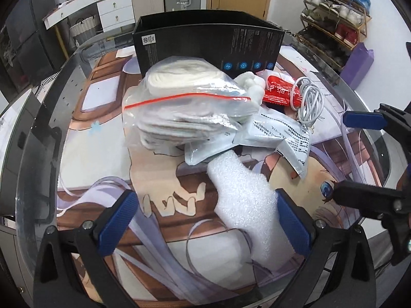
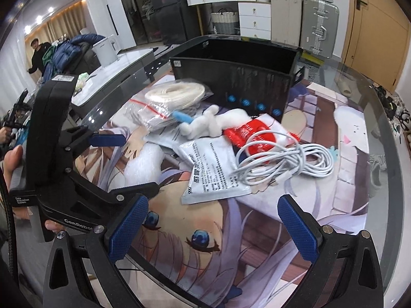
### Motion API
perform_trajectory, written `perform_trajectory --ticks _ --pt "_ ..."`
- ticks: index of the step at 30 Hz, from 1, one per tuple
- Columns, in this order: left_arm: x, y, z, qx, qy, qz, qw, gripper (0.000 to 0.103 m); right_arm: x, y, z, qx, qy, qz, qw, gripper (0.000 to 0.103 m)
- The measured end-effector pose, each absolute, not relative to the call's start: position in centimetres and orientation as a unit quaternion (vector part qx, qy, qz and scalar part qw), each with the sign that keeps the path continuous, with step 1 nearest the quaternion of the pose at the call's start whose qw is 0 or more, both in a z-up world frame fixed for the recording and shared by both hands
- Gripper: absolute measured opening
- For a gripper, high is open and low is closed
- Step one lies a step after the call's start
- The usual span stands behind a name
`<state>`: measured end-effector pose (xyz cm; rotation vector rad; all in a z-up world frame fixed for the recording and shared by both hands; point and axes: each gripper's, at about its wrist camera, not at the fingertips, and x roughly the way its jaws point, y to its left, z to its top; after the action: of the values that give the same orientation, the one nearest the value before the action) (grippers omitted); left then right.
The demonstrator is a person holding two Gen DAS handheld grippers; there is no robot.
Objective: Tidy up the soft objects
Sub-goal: 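Reach the left gripper down and grasp the white foam piece, then lift the foam with the left gripper while the right gripper grasps the white packet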
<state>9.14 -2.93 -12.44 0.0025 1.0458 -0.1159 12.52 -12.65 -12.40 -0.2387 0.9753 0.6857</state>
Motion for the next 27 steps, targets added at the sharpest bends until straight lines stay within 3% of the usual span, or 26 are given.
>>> perform_trajectory --ticks 12,18,23,27 --pt "8.1 -3.0 -11.9 -0.007 0.534 -0.121 0.837 0.1 13.2 -12.6 -12.7 -0.108 0.464 0.318 0.82 0.103" --pt "7.3 -2.9 -11.5 0.024 0.526 -0.114 0.842 0.076 13.0 -12.1 -13.1 -0.108 0.467 0.331 0.813 0.103" --pt "6.9 -1.8 -11.1 0.039 0.518 -0.109 0.847 0.041 13.3 -11.2 -13.2 -0.114 0.468 0.33 0.812 0.103" --pt "6.7 -1.3 -11.1 0.052 0.513 -0.113 0.849 0.039 13.8 -10.3 -13.4 -0.121 0.468 0.325 0.813 0.103"
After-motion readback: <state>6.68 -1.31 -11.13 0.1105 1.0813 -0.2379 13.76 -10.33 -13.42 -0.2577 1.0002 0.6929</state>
